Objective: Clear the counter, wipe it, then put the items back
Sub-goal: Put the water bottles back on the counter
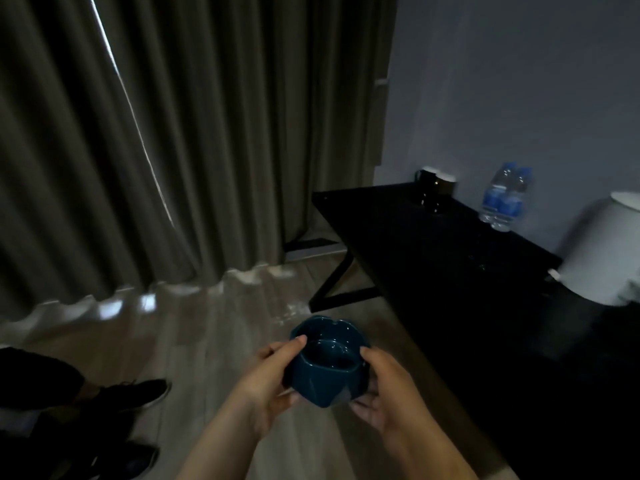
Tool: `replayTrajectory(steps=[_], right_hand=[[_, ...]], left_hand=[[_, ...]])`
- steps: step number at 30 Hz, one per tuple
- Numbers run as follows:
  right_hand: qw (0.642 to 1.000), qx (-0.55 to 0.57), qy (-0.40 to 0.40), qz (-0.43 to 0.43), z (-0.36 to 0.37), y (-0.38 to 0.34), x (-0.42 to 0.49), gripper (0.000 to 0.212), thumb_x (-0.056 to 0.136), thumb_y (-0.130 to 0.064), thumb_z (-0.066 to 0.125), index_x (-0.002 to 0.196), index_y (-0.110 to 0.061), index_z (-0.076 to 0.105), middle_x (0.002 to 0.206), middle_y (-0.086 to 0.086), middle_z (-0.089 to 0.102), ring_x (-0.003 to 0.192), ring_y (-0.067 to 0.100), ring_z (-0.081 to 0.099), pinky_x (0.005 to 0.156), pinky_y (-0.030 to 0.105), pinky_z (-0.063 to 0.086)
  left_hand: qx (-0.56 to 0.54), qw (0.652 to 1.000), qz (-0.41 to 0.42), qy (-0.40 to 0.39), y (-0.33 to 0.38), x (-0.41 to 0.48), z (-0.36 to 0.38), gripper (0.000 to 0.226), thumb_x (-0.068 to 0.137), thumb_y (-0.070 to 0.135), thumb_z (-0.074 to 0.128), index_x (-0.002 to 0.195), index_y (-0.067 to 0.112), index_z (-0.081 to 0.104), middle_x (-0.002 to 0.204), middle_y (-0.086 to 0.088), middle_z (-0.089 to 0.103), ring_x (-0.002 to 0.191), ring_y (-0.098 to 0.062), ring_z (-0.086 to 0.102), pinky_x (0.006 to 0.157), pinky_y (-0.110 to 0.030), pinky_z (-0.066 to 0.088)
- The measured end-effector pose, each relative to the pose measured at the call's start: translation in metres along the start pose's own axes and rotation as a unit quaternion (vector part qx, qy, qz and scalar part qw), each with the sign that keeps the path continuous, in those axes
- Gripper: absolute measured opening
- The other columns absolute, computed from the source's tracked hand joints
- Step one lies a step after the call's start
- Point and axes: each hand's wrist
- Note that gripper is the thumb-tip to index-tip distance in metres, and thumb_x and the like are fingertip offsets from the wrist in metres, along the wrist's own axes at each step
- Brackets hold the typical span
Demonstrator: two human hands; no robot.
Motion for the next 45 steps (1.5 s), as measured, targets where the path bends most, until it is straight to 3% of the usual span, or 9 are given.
replayTrajectory(steps=[4, 7, 13, 17, 21, 26, 34, 39, 45], right_hand=[[1.0, -0.006, -0.022, -0.018, 0.032, -0.051, 0.075, 0.006, 0.094, -0.028, 0.052, 0.09, -0.027, 0.057, 0.101, 0.006, 0.066, 0.089, 0.023, 0.063, 0.062, 0.028, 0.046], [0.999, -0.011, -0.035, -0.026, 0.055, -0.083, 0.117, 0.005, 0.093, -0.027, 0.053, 0.089, -0.028, 0.056, 0.099, 0.006, 0.065, 0.091, 0.023, 0.062, 0.067, 0.028, 0.047], [0.998, -0.026, -0.02, -0.051, 0.096, -0.123, 0.2, 0.012, 0.093, -0.029, 0.053, 0.083, -0.034, 0.052, 0.09, 0.0, 0.062, 0.081, 0.02, 0.061, 0.069, 0.03, 0.047], [0.998, -0.008, -0.007, -0.065, 0.125, -0.148, 0.259, 0.004, 0.093, -0.03, 0.053, 0.093, -0.033, 0.055, 0.097, 0.002, 0.065, 0.086, 0.023, 0.063, 0.073, 0.032, 0.048], [0.997, 0.016, 0.016, -0.067, 0.162, -0.181, 0.315, 0.019, 0.093, -0.029, 0.052, 0.111, -0.027, 0.056, 0.098, 0.0, 0.062, 0.087, 0.021, 0.06, 0.064, 0.028, 0.044], [0.996, 0.059, 0.035, -0.057, 0.195, -0.212, 0.372, 0.019, 0.092, -0.027, 0.053, 0.109, -0.023, 0.059, 0.102, 0.008, 0.065, 0.088, 0.025, 0.062, 0.062, 0.029, 0.047], [0.988, 0.105, 0.094, -0.07, 0.178, -0.247, 0.436, 0.019, 0.093, -0.023, 0.051, 0.109, -0.019, 0.06, 0.101, 0.01, 0.065, 0.082, 0.022, 0.061, 0.059, 0.027, 0.044], [0.975, 0.14, 0.15, -0.089, 0.131, -0.273, 0.485, 0.038, 0.091, -0.03, 0.054, 0.128, -0.022, 0.049, 0.115, 0.01, 0.063, 0.097, 0.028, 0.063, 0.072, 0.033, 0.049], [0.966, 0.16, 0.186, -0.085, 0.057, -0.32, 0.532, 0.029, 0.093, -0.03, 0.053, 0.116, -0.013, 0.055, 0.103, 0.009, 0.066, 0.091, 0.025, 0.063, 0.065, 0.03, 0.047]], left_hand=[[-0.002, 1.0, 0.023, 0.008, 0.051, 0.069, 0.022, 0.015, 0.084, 0.024, 0.068, 0.085, 0.013, 0.058, 0.091, -0.01, 0.065, 0.089, -0.025, 0.061, 0.077, -0.039, 0.052], [-0.004, 0.999, 0.038, 0.006, 0.083, 0.114, 0.027, 0.024, 0.083, 0.026, 0.068, 0.099, 0.01, 0.06, 0.098, -0.012, 0.065, 0.096, -0.028, 0.062, 0.079, -0.04, 0.053], [0.003, 0.999, 0.038, -0.001, 0.133, 0.205, 0.038, 0.029, 0.084, 0.028, 0.067, 0.106, 0.009, 0.062, 0.099, -0.009, 0.065, 0.094, -0.023, 0.062, 0.056, -0.027, 0.05], [0.012, 0.999, 0.039, -0.014, 0.17, 0.273, 0.044, 0.027, 0.083, 0.026, 0.069, 0.102, 0.008, 0.064, 0.102, -0.011, 0.066, 0.097, -0.025, 0.063, 0.057, -0.028, 0.053], [0.033, 0.997, 0.044, -0.048, 0.217, 0.335, 0.049, 0.022, 0.084, 0.024, 0.067, 0.097, 0.008, 0.061, 0.102, -0.011, 0.065, 0.095, -0.026, 0.062, 0.058, -0.03, 0.053], [0.084, 0.993, 0.043, -0.07, 0.265, 0.411, 0.061, 0.024, 0.083, 0.024, 0.07, 0.1, 0.009, 0.06, 0.105, -0.012, 0.063, 0.097, -0.027, 0.062, 0.063, -0.034, 0.054], [0.138, 0.983, -0.016, -0.121, 0.282, 0.493, 0.12, 0.024, 0.083, 0.023, 0.07, 0.1, 0.01, 0.06, 0.104, -0.01, 0.062, 0.095, -0.027, 0.061, 0.062, -0.035, 0.054], [0.189, 0.97, -0.022, -0.153, 0.28, 0.54, 0.196, 0.049, 0.082, 0.031, 0.07, 0.125, 0.014, 0.052, 0.121, -0.01, 0.058, 0.107, -0.03, 0.059, 0.056, -0.031, 0.053], [0.245, 0.947, -0.06, -0.199, 0.276, 0.577, 0.304, 0.046, 0.085, 0.035, 0.068, 0.124, 0.017, 0.052, 0.126, -0.008, 0.055, 0.113, -0.026, 0.054, 0.058, -0.032, 0.055]])
Point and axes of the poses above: each hand's wrist, its own x-axis towards the middle knuckle, its own z-axis out of the palm, y = z × x
